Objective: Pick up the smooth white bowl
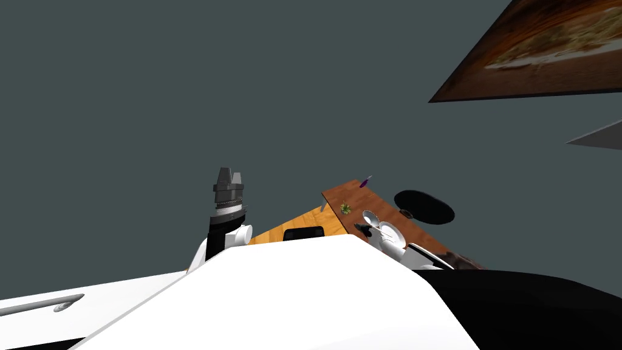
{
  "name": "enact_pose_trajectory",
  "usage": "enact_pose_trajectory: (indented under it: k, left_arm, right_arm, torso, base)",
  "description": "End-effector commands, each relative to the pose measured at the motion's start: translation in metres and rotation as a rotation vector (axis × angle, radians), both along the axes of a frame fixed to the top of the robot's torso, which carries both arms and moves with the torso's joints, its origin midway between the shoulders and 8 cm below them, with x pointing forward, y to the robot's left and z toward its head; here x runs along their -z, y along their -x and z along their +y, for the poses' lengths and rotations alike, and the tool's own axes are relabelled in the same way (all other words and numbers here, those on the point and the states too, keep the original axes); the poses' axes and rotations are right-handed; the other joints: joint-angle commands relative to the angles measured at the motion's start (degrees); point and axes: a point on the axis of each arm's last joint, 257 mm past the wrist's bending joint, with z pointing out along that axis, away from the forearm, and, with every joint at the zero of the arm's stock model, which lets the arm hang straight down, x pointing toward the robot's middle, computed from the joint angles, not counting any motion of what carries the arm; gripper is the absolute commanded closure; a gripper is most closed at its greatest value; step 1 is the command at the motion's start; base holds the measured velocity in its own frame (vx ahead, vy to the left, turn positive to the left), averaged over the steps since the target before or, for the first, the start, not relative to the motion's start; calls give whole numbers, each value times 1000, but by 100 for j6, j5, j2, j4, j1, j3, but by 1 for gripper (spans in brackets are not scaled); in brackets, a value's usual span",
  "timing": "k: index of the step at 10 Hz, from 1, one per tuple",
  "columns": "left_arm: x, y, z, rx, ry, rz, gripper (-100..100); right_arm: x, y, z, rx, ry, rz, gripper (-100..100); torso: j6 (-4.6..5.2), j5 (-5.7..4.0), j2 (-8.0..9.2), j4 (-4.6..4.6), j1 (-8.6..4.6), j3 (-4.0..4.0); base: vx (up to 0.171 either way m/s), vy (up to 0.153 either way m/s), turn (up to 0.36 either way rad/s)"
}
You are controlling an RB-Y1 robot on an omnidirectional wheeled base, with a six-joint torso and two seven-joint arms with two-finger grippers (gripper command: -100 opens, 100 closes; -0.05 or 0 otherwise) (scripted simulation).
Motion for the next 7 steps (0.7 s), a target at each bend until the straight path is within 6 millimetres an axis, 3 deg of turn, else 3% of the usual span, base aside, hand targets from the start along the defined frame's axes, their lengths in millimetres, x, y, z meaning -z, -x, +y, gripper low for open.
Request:
enact_pose_trajectory:
  k: [1,4,7]
  left_arm:
    - [0,0,0,0,0,0,0]
    - [0,0,0,0,0,0,0]
    - [0,0,0,0,0,0,0]
  right_arm:
    - [0,2,-4,-3,7,7,-100]
    - [-1,31,-37,-31,115,113,-100]
    - [2,48,-45,-49,153,167,-100]
  torso:
    - [0,0,0,0,0,0]
    - [-2,-2,-12,-1,-19,-6]
    - [0,-7,-27,-6,-28,-16]
  base:
    - [19,-29,6]
    - [68,-104,128]
    - [95,-114,74]
